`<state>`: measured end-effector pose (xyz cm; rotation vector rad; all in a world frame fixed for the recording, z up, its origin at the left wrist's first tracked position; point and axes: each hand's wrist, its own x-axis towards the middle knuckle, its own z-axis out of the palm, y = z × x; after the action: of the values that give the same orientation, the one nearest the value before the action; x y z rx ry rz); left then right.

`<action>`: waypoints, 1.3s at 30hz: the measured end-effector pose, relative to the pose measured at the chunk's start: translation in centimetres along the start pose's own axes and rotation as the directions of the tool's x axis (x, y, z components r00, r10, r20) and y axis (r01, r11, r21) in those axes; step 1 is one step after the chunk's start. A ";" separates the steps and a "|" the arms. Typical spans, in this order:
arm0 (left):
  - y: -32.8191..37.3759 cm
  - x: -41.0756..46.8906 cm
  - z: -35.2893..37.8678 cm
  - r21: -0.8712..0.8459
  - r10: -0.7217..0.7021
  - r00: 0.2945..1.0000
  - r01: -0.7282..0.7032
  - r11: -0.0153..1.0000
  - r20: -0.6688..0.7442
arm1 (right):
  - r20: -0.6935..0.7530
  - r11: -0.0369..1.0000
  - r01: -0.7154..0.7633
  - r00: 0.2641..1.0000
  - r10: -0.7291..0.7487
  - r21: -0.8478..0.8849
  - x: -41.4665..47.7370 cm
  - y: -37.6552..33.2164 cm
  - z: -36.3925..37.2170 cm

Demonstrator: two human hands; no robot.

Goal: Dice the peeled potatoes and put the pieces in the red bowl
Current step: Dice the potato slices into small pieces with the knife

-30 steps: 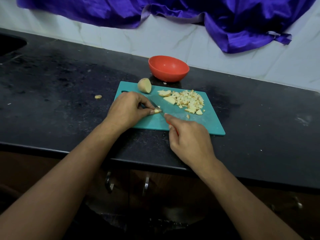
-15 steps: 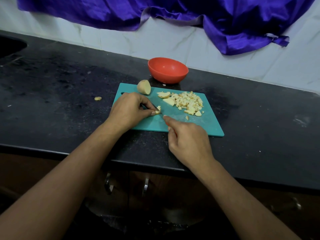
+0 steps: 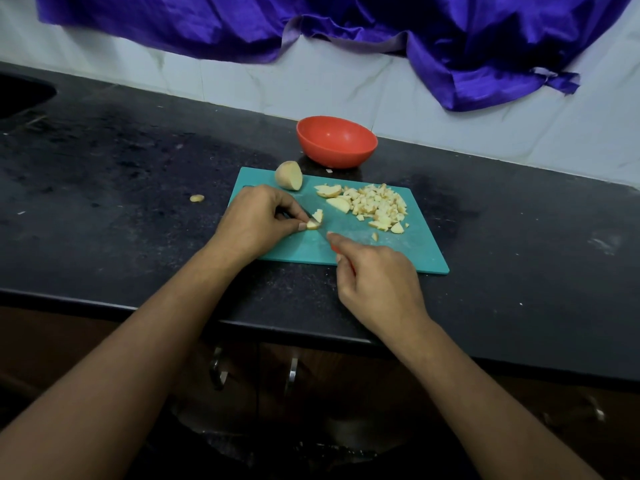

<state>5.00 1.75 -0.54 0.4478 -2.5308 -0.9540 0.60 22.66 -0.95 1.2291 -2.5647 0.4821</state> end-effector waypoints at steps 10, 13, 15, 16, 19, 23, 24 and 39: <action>0.1 0.0 0.3 -0.072 -0.009 0.999 0.005 0.997 -0.049 | -0.021 1.000 0.009 1.000 -0.009 0.012 -0.3 -0.1 -0.1; 0.2 0.0 0.2 -0.084 -0.012 0.999 0.009 0.996 -0.040 | 0.007 1.000 -0.005 1.000 0.005 0.021 -0.1 0.0 -0.3; 0.1 -0.1 0.1 -0.090 -0.016 0.999 0.013 0.996 -0.037 | -0.009 1.000 -0.007 1.000 0.007 0.026 -0.2 -0.1 -0.3; 0.1 -0.1 0.1 -0.090 -0.018 0.999 0.015 0.996 -0.035 | -0.031 0.999 -0.008 0.999 0.009 0.037 -0.3 -0.2 -0.3; 0.1 -0.2 0.1 -0.082 -0.018 0.999 0.015 0.997 -0.039 | -0.081 0.997 -0.006 0.997 0.012 0.076 -0.5 -0.1 -0.2; 0.2 -0.1 0.2 -0.069 -0.018 0.998 0.014 0.998 -0.060 | -0.009 1.000 0.007 1.000 -0.007 0.021 -0.3 -0.1 -0.2; 0.1 -0.1 0.3 -0.069 -0.017 0.998 0.013 0.998 -0.061 | 0.005 1.000 0.003 1.000 -0.003 0.014 -0.2 -0.1 -0.2; 0.0 0.0 0.6 -0.034 -0.012 0.997 0.009 0.999 -0.081 | -0.013 1.000 0.025 1.000 -0.025 -0.004 -0.2 -0.1 -0.1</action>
<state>4.69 2.08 -0.96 0.4806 -2.4386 -0.9615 0.78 22.76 -0.94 1.2515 -2.5354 0.4785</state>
